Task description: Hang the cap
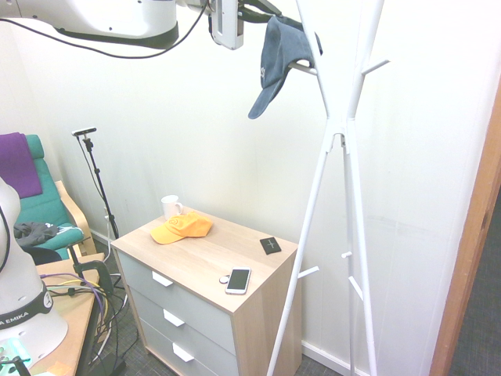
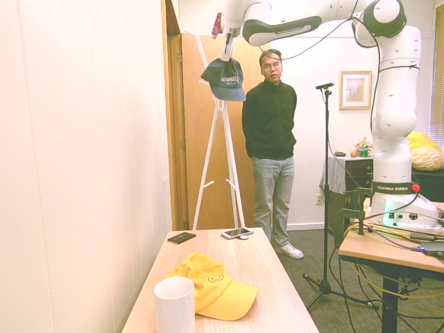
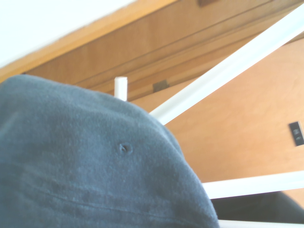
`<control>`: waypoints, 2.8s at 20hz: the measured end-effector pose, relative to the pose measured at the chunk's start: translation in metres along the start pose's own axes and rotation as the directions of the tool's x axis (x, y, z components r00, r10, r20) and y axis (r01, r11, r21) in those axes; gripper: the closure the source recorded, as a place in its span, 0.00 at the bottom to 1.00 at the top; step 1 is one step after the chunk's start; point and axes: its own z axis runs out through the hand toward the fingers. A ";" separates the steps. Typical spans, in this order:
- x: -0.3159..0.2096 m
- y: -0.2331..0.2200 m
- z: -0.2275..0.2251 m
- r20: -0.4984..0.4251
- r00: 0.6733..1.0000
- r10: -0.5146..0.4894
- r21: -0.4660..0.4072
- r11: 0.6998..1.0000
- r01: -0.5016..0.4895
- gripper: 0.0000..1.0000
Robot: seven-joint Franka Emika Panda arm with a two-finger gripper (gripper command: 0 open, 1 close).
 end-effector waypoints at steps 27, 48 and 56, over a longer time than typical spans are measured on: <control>-0.081 -0.018 0.058 0.098 0.995 0.013 0.044 0.999 -0.017 0.00; -0.077 -0.006 0.042 0.171 0.981 0.095 0.145 0.982 -0.121 0.00; -0.071 0.006 0.005 0.450 0.889 0.082 0.338 0.906 -0.254 0.00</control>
